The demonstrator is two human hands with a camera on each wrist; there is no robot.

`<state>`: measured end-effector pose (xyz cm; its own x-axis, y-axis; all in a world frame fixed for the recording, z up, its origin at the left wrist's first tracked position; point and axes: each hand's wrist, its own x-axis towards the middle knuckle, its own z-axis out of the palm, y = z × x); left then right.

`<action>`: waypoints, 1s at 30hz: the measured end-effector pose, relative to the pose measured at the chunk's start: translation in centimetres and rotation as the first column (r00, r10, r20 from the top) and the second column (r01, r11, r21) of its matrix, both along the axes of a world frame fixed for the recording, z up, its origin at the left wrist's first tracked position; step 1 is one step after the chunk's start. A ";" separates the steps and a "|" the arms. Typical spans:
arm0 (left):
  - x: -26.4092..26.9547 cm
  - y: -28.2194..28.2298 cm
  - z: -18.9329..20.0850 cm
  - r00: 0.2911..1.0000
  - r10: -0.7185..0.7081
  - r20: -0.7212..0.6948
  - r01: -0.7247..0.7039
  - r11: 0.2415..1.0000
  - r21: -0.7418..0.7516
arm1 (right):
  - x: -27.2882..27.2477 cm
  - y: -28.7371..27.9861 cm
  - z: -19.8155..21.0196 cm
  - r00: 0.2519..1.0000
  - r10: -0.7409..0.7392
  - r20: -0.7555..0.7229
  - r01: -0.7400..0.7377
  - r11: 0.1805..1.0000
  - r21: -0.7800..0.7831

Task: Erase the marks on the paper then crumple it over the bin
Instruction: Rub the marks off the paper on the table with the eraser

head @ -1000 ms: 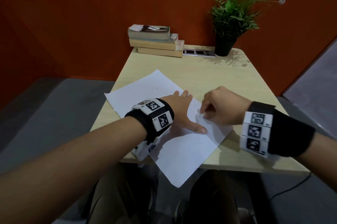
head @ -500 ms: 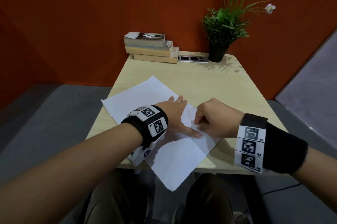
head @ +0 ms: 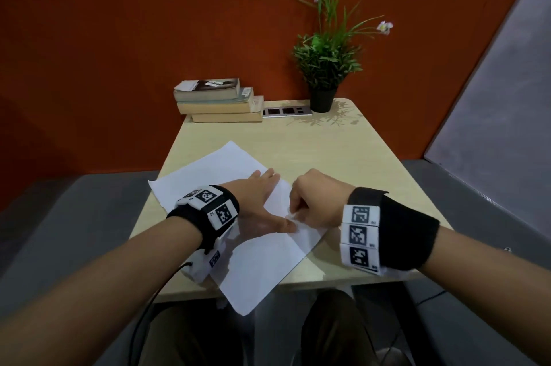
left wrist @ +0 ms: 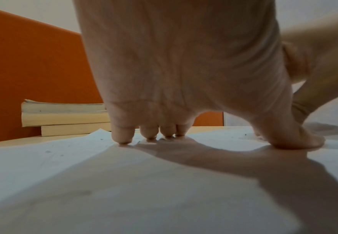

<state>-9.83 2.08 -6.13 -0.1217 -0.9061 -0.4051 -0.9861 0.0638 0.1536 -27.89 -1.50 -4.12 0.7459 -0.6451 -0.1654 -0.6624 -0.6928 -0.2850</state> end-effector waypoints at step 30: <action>0.3 -0.1 -0.4 0.999 0.035 -0.006 -0.035 0.999 0.028 | 2.6 -3.9 0.4 0.997 -0.073 0.036 0.075 0.995 -0.063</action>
<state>-9.55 1.96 -6.56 -0.0926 -0.8984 -0.4293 -0.9866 0.0246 0.1612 -25.28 -5.35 -3.76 0.7000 -0.7075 -0.0977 -0.7035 -0.6594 -0.2650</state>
